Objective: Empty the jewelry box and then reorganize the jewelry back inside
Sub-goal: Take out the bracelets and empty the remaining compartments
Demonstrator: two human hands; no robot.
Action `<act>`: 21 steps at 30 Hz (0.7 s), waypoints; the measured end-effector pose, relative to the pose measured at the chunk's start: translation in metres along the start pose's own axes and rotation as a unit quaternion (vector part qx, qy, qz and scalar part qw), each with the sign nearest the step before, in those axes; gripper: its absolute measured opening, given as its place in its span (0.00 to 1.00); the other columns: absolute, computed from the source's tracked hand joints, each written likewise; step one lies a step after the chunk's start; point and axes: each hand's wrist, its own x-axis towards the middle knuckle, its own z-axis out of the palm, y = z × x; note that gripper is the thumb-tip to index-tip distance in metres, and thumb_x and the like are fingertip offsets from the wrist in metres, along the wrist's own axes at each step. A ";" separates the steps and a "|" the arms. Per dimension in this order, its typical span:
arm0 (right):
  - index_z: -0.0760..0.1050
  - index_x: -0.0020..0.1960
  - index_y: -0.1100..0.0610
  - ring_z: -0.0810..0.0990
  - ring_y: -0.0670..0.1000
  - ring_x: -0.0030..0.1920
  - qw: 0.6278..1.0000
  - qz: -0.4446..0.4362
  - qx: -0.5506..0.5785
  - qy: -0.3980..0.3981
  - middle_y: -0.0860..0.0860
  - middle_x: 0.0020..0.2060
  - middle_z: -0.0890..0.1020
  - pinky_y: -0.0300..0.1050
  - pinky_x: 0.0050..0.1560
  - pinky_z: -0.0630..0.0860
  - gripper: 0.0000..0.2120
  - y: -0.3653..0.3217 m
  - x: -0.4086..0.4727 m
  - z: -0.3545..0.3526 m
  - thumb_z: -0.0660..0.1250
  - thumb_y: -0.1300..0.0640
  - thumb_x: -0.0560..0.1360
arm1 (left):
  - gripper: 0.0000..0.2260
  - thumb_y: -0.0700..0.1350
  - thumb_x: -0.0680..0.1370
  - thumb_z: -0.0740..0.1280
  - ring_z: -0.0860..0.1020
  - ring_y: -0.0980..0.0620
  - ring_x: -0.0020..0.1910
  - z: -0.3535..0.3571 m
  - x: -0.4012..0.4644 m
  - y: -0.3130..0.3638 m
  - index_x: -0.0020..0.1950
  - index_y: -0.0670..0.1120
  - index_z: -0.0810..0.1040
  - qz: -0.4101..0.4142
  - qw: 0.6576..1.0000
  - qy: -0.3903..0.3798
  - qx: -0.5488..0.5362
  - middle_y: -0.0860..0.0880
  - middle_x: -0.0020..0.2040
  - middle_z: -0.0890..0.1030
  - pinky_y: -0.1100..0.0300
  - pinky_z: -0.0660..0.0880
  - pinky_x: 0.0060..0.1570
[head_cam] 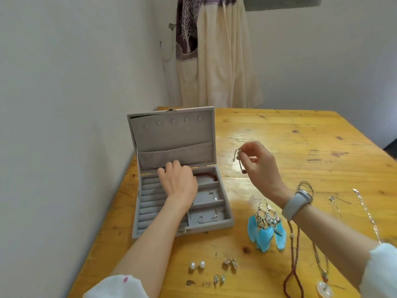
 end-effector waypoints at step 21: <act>0.75 0.43 0.55 0.78 0.47 0.30 0.981 0.138 0.014 -0.135 0.53 0.34 0.78 0.41 0.32 0.78 0.06 -0.042 -0.124 -0.101 0.64 0.65 0.74 | 0.11 0.43 0.78 0.55 0.76 0.38 0.59 -0.088 -0.117 0.019 0.35 0.46 0.69 -0.117 0.298 -0.223 -0.921 0.38 0.56 0.78 0.39 0.69 0.59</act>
